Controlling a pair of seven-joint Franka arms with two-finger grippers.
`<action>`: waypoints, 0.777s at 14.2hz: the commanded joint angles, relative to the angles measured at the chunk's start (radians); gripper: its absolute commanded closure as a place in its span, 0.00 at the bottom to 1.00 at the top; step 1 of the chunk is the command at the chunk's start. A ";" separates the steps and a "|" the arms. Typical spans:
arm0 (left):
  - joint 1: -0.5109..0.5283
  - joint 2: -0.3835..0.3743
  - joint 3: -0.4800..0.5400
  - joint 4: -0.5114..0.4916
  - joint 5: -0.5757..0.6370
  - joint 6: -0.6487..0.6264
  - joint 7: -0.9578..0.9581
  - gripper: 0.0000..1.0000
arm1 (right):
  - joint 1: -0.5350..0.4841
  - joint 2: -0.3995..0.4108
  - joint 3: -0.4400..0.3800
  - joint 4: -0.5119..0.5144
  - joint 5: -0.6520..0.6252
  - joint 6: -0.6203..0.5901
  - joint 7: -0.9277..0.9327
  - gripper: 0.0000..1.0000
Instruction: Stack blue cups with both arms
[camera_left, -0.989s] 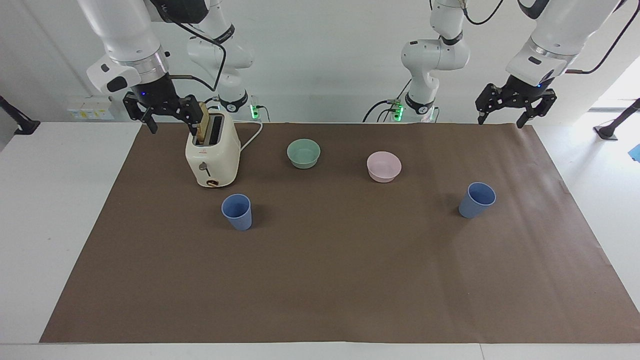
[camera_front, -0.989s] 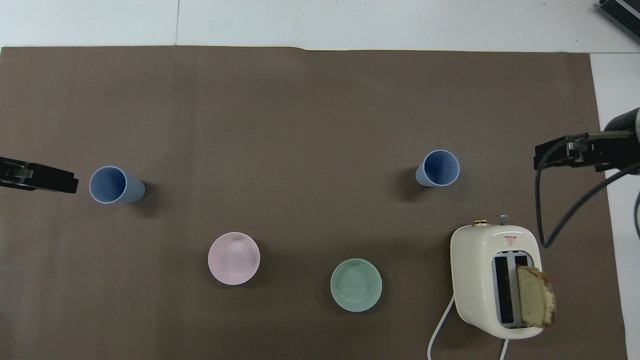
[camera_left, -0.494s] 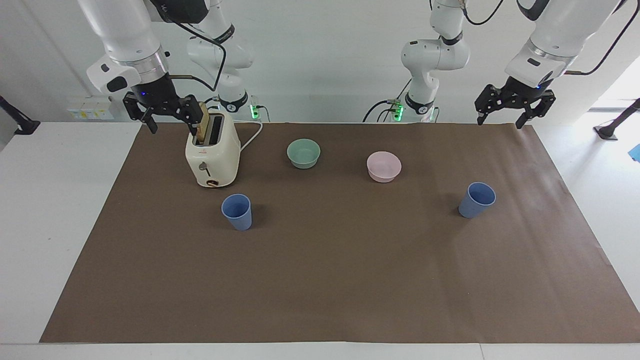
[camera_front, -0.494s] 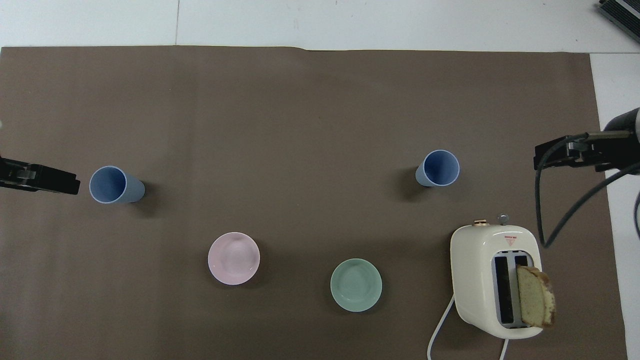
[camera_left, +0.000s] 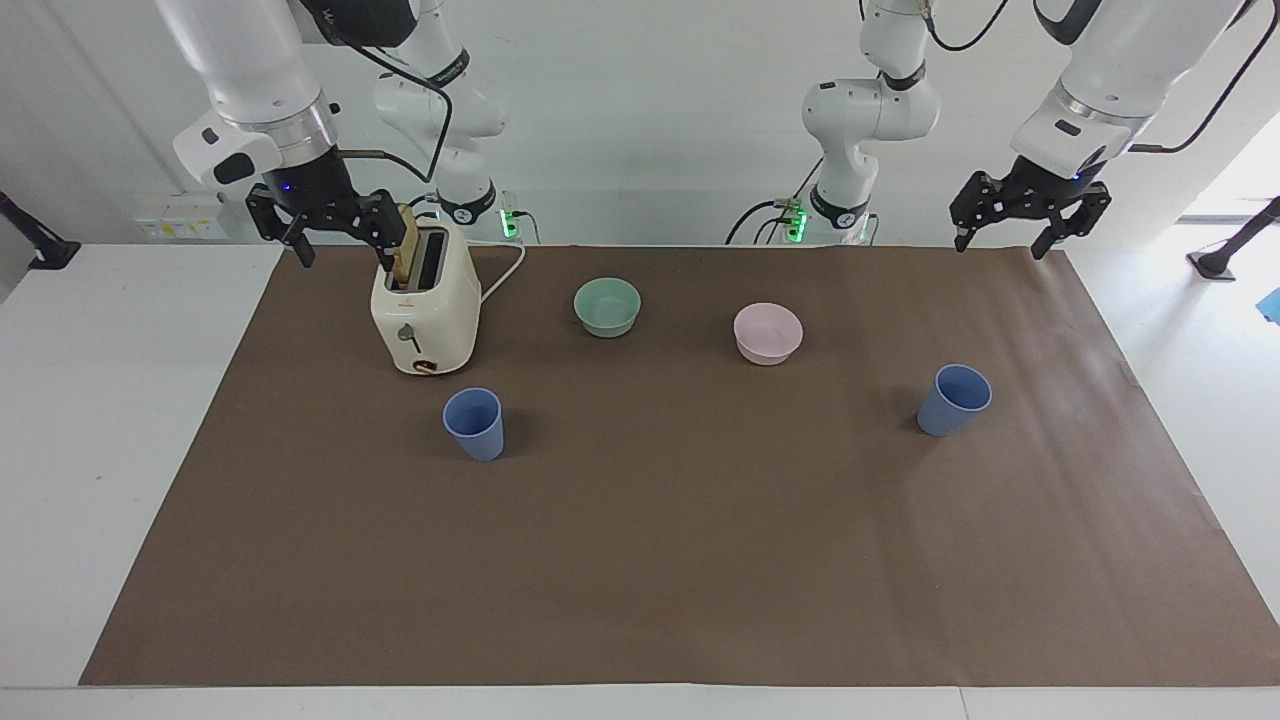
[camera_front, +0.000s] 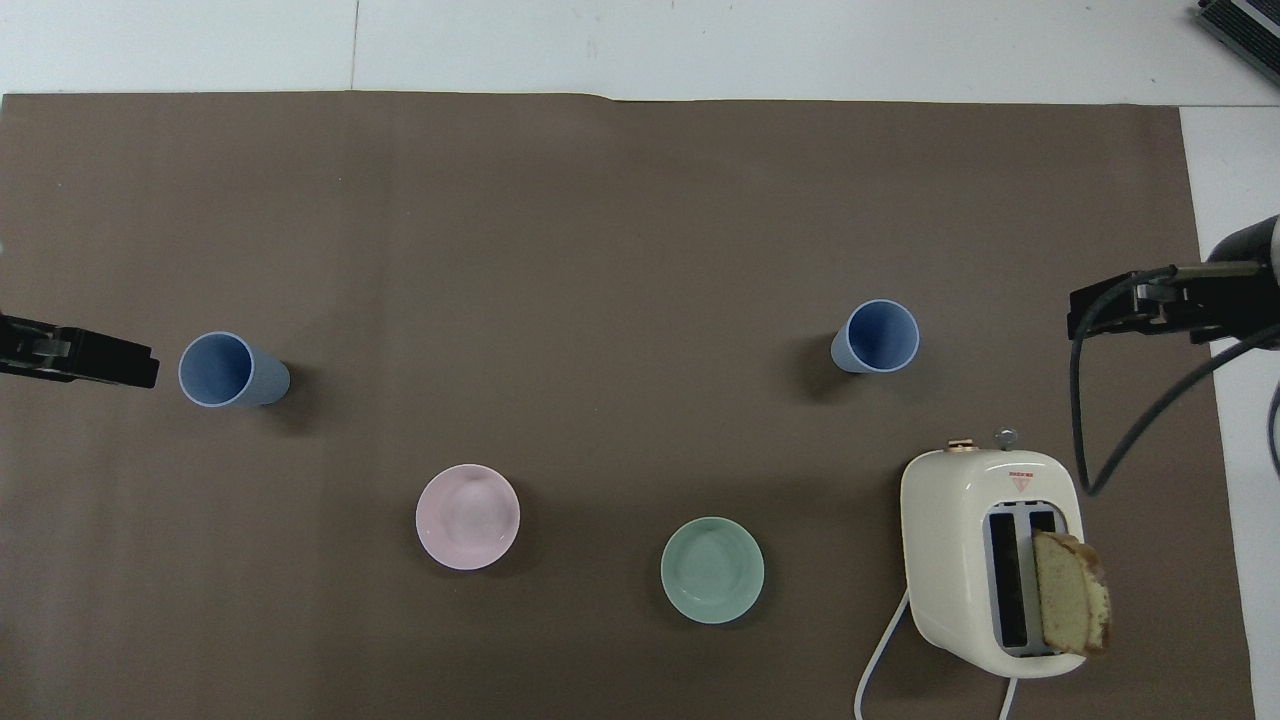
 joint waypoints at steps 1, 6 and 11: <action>-0.004 -0.013 0.001 -0.021 0.005 0.075 -0.008 0.00 | -0.017 -0.018 0.004 -0.017 0.024 0.001 -0.013 0.00; 0.031 0.028 0.003 -0.045 0.005 0.138 -0.008 0.00 | -0.017 -0.018 0.004 -0.017 0.024 0.003 -0.013 0.00; 0.137 0.125 0.003 -0.143 0.005 0.354 0.001 0.00 | -0.017 -0.018 0.004 -0.017 0.024 0.001 -0.013 0.00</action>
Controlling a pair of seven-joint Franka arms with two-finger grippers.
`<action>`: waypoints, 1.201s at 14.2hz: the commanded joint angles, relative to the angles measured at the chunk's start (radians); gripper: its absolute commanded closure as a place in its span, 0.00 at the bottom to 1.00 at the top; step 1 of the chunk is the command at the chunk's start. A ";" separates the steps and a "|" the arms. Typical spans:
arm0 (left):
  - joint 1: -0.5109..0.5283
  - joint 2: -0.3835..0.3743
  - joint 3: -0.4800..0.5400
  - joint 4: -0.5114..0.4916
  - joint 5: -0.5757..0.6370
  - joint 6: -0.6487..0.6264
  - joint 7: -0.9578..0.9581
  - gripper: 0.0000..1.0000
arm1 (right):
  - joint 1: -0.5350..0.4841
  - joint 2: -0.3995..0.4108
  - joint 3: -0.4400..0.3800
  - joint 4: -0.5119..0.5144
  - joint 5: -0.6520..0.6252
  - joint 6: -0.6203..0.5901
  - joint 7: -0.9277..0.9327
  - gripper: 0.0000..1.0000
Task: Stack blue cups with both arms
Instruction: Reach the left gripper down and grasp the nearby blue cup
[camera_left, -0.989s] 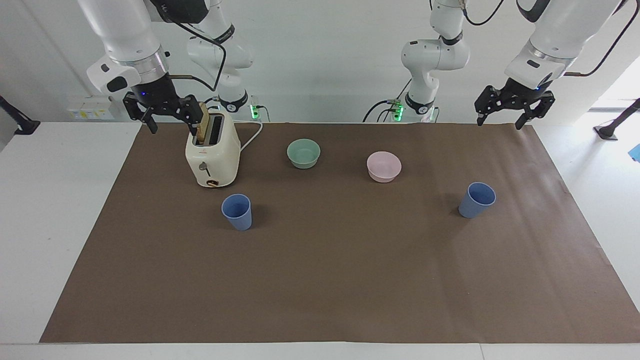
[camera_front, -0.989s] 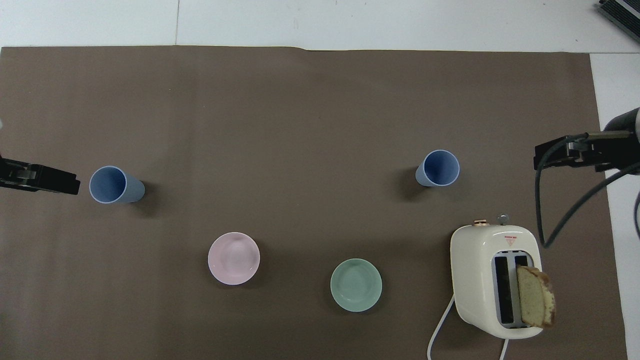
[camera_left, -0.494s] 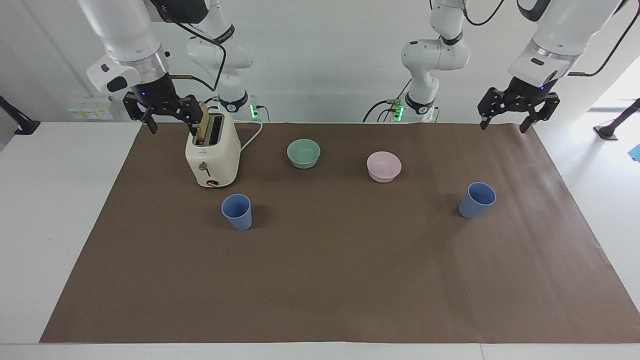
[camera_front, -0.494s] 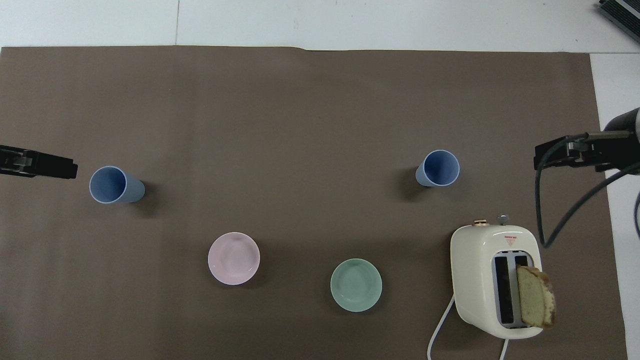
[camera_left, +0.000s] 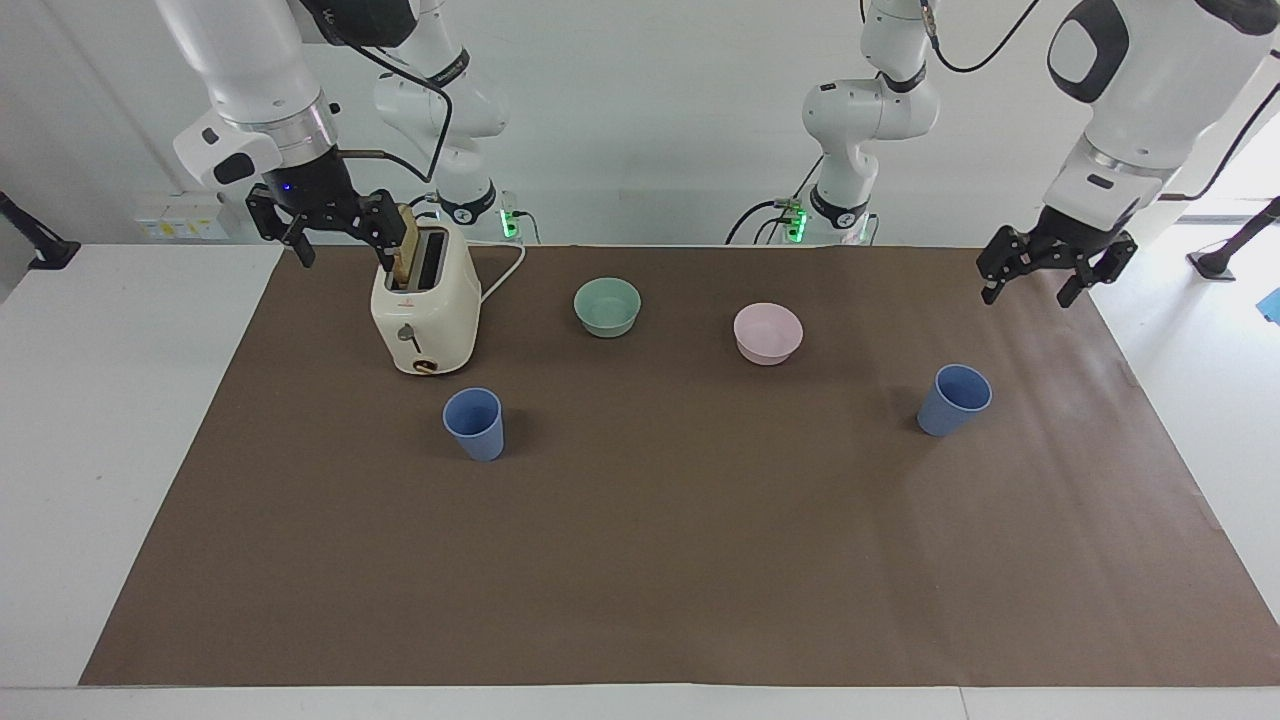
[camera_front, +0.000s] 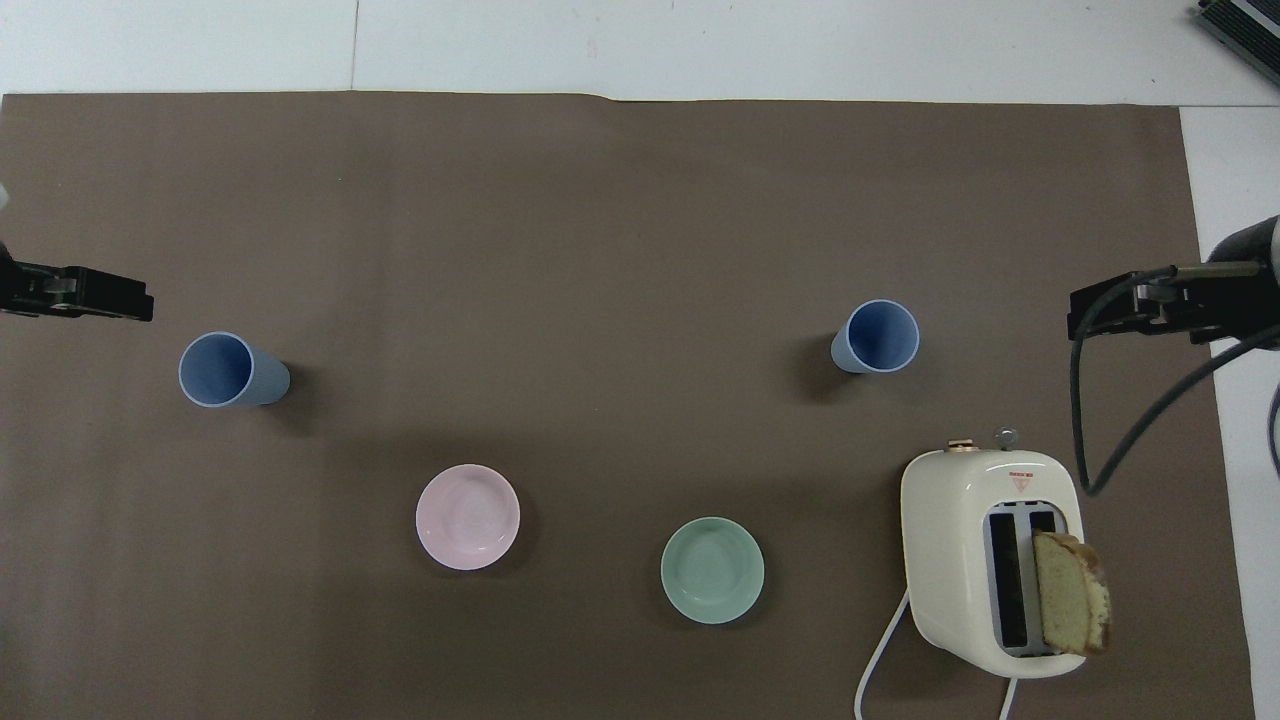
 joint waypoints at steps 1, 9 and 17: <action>0.055 0.047 -0.008 -0.071 0.005 0.106 0.001 0.00 | -0.017 -0.018 0.004 -0.017 0.024 0.003 -0.015 0.00; 0.059 0.068 -0.008 -0.301 -0.026 0.313 0.001 0.00 | -0.017 -0.018 0.004 -0.017 0.024 0.001 -0.013 0.00; 0.089 0.107 -0.008 -0.330 -0.026 0.353 0.059 0.00 | -0.017 -0.018 0.004 -0.017 0.024 0.003 -0.015 0.00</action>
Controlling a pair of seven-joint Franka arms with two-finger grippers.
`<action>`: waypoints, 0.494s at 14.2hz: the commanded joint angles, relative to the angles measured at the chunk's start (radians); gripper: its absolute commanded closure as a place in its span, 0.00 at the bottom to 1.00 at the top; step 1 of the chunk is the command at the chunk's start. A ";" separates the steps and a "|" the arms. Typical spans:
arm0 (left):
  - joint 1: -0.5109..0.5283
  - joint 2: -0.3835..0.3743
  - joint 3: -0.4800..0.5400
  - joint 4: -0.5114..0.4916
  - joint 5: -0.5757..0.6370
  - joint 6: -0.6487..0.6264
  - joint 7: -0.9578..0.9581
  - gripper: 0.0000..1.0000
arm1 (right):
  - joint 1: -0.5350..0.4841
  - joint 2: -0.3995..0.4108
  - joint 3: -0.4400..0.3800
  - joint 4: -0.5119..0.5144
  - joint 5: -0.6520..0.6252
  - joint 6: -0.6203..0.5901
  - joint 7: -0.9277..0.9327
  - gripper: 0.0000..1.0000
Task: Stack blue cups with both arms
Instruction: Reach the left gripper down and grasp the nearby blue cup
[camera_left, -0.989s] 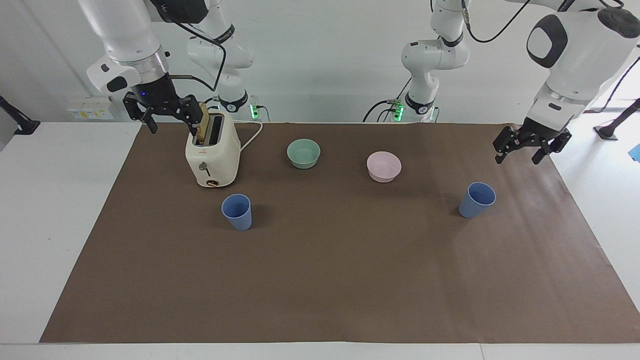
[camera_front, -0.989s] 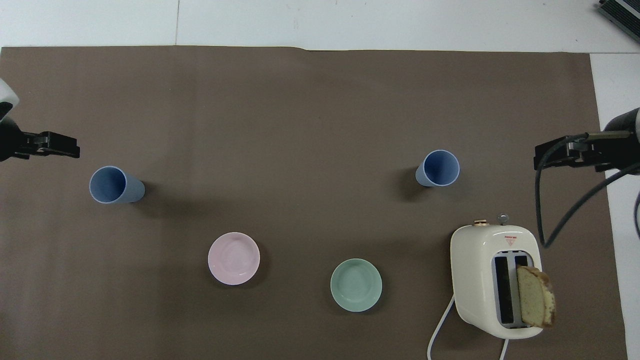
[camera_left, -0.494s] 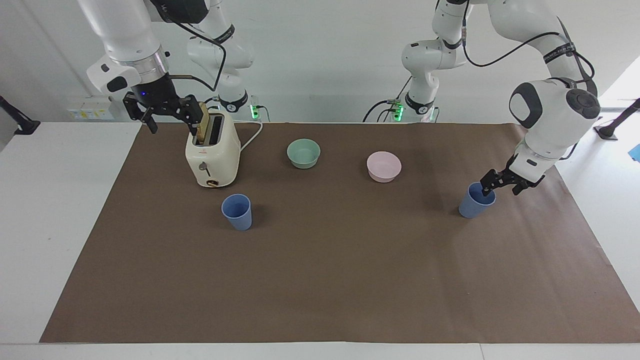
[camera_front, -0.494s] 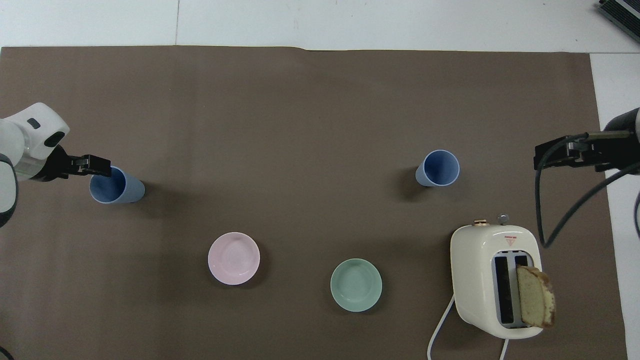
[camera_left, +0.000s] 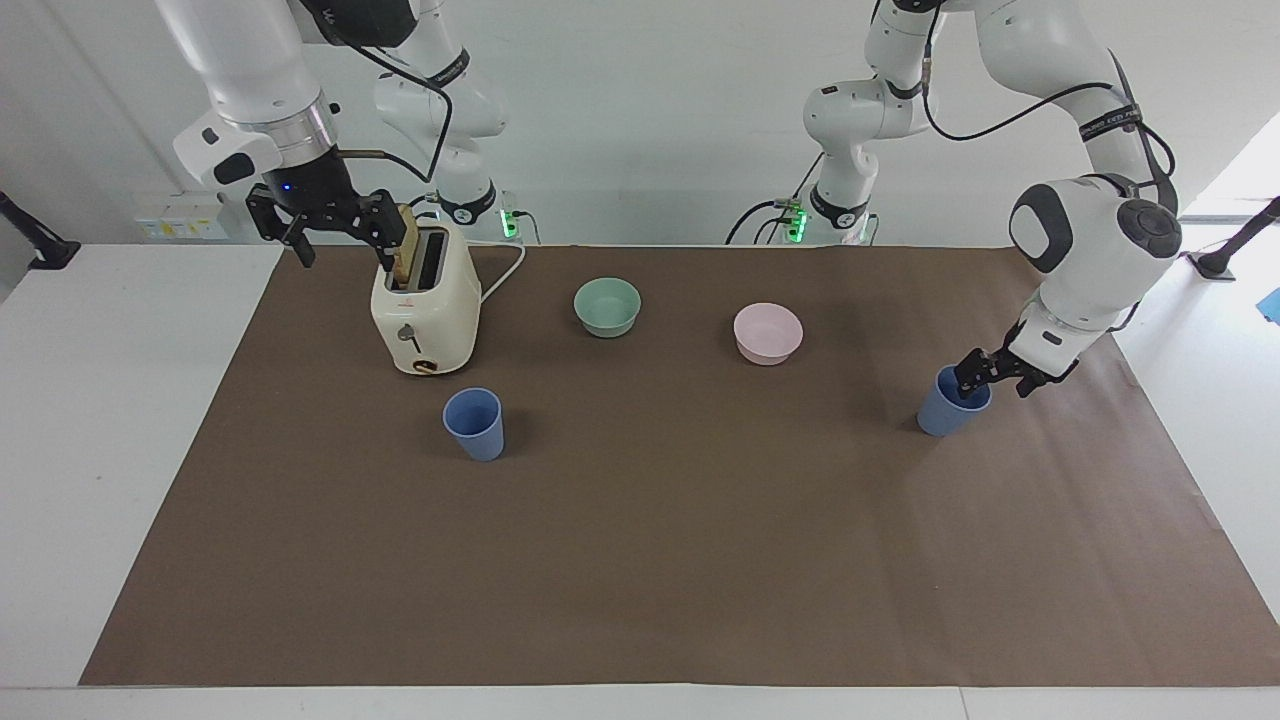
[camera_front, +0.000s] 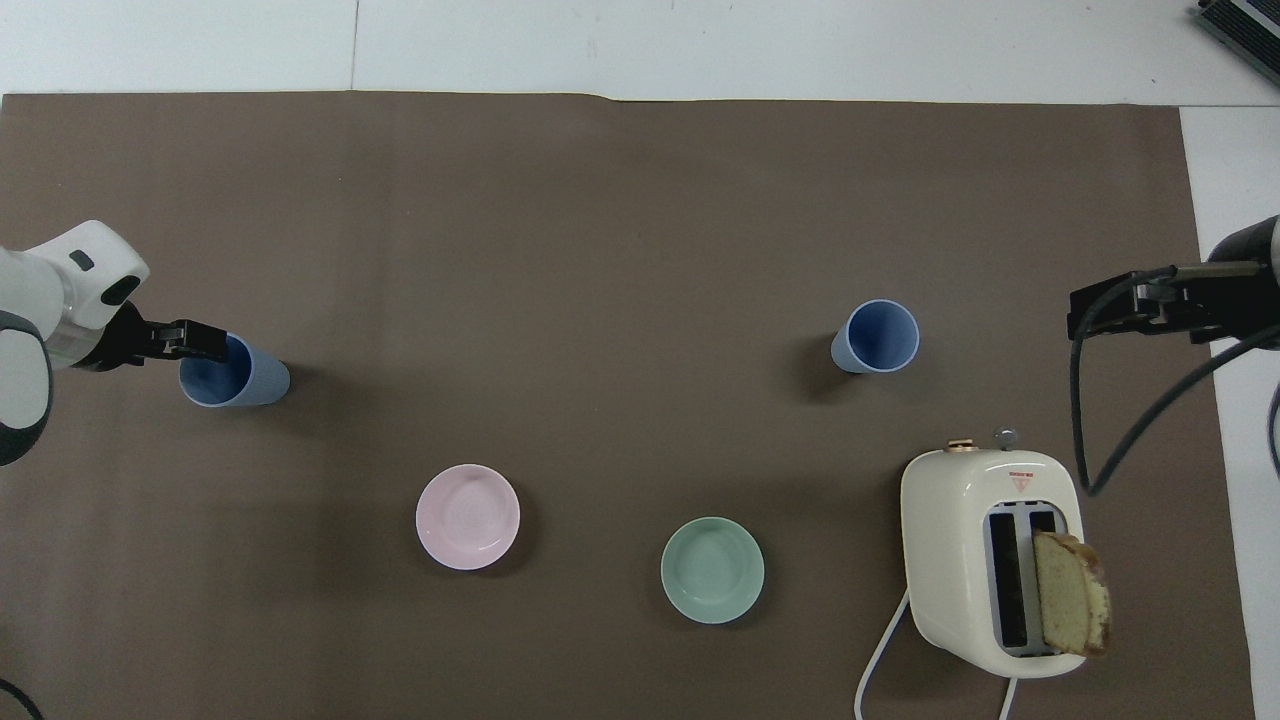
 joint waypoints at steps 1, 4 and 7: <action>0.020 -0.006 -0.009 -0.038 -0.011 0.037 0.029 0.00 | -0.017 -0.018 0.004 -0.017 0.024 0.003 -0.015 0.00; 0.016 -0.009 -0.009 -0.048 -0.011 0.034 0.019 0.13 | -0.017 -0.018 0.004 -0.017 0.024 0.003 -0.013 0.00; 0.016 -0.015 -0.009 -0.062 -0.011 0.032 0.016 0.92 | -0.017 -0.018 0.004 -0.017 0.024 0.001 -0.015 0.00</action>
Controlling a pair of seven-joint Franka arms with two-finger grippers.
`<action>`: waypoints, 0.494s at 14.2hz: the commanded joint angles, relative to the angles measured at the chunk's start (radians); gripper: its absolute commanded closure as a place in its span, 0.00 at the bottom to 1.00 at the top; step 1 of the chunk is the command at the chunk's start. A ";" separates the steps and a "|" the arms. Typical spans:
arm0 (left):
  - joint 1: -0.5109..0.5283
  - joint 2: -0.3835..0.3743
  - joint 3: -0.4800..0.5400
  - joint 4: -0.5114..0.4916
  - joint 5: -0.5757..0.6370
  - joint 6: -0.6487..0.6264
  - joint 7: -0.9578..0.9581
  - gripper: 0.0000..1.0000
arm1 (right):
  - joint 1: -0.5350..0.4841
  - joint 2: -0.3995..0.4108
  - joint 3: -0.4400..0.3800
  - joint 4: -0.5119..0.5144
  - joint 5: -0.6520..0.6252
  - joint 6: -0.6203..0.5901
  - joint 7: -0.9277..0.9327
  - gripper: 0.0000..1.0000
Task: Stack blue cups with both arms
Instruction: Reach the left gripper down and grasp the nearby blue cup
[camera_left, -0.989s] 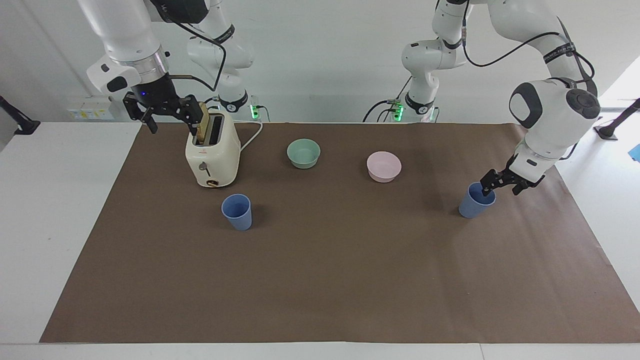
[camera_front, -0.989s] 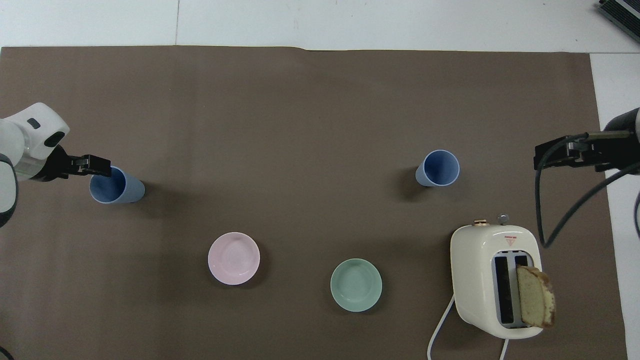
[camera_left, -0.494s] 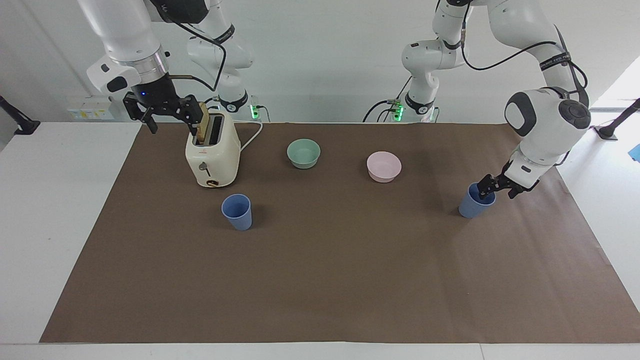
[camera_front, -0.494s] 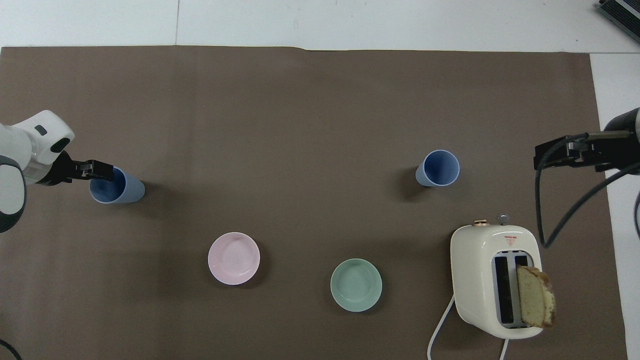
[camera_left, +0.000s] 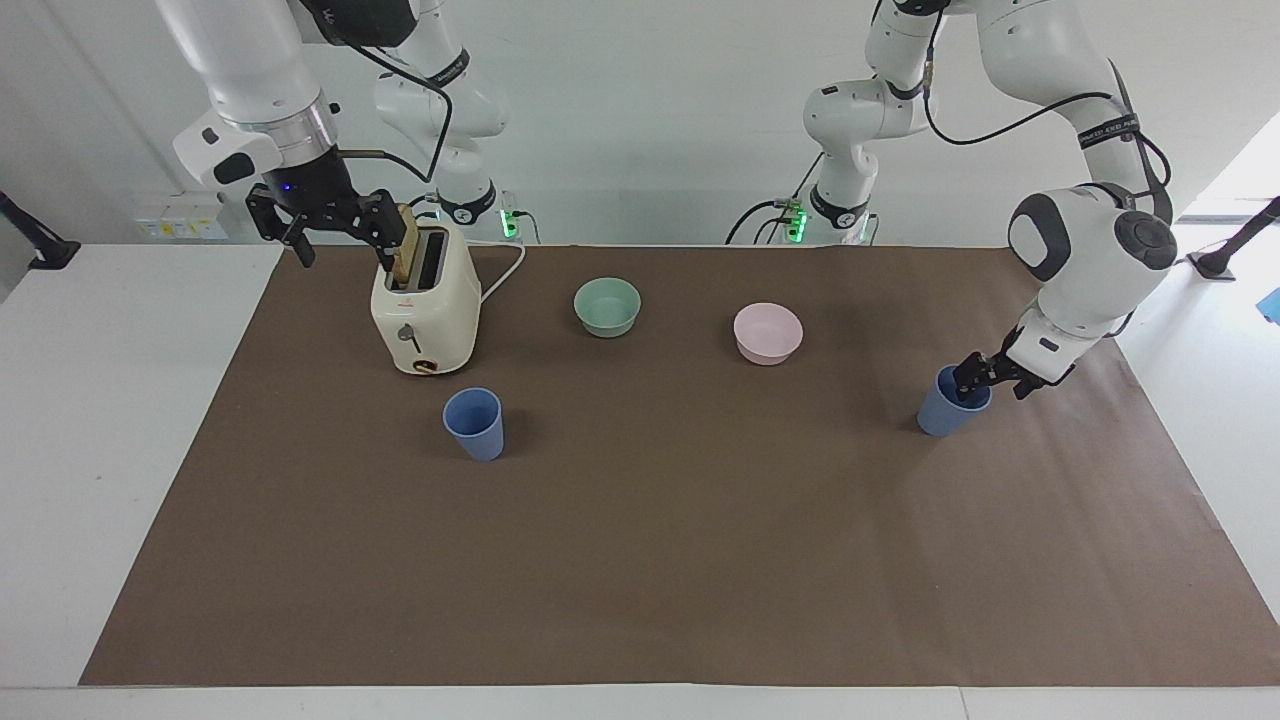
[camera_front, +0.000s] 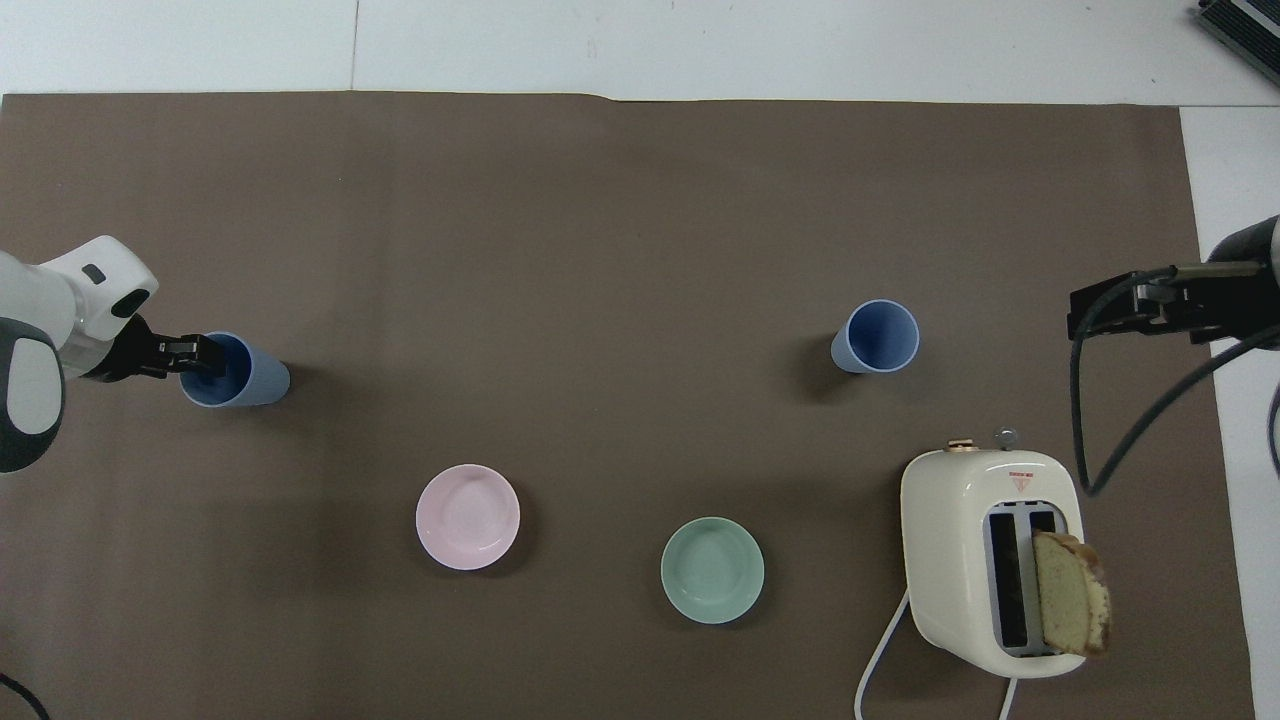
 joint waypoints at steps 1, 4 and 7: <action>0.008 -0.022 -0.007 -0.032 -0.019 0.020 0.009 1.00 | -0.017 -0.018 0.004 -0.017 0.024 0.001 -0.015 0.00; 0.000 -0.008 -0.006 0.026 -0.077 0.005 0.004 1.00 | -0.017 -0.018 0.004 -0.017 0.024 0.001 -0.013 0.00; -0.018 -0.014 -0.013 0.157 -0.080 -0.100 -0.031 1.00 | -0.017 -0.018 0.004 -0.017 0.024 0.003 -0.013 0.00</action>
